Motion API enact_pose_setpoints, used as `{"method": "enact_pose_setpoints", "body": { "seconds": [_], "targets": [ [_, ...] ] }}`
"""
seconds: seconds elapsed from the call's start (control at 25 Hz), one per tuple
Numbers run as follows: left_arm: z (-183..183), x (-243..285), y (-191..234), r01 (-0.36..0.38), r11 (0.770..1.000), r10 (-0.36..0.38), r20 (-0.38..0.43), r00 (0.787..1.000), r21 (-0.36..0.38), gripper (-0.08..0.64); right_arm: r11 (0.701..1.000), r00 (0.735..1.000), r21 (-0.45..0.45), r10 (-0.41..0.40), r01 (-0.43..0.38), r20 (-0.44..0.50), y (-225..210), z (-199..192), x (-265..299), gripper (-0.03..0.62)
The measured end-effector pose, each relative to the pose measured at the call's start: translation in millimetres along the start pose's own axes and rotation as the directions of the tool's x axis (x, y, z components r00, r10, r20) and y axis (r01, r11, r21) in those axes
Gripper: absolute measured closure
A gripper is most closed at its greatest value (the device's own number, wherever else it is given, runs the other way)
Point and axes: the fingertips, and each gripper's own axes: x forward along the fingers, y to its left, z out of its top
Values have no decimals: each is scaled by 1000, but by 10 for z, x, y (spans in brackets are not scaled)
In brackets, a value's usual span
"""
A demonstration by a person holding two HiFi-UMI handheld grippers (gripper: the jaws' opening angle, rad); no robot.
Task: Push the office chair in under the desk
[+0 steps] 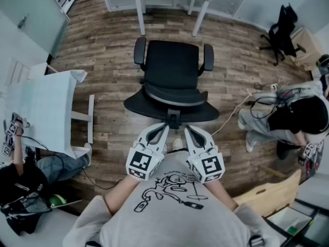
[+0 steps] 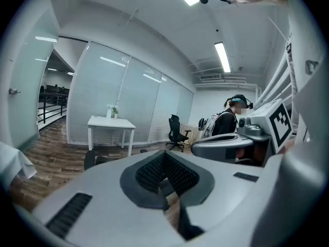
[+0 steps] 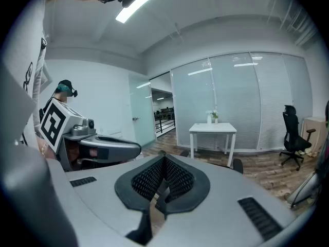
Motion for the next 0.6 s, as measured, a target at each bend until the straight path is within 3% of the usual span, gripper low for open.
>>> {"method": "enact_pose_setpoints", "body": {
  "seconds": [0.44, 0.6],
  "targets": [
    [-42, -42, -7, 8, 1000, -8, -13, 1000, 15, 557, 1000, 1000, -9, -19, 19, -6, 6, -12, -24, 557],
    [-124, -58, 20, -2, 997, 5, -34, 999, 82, 557, 996, 999, -84, -36, 34, -28, -68, -64, -20, 555]
  ]
}}
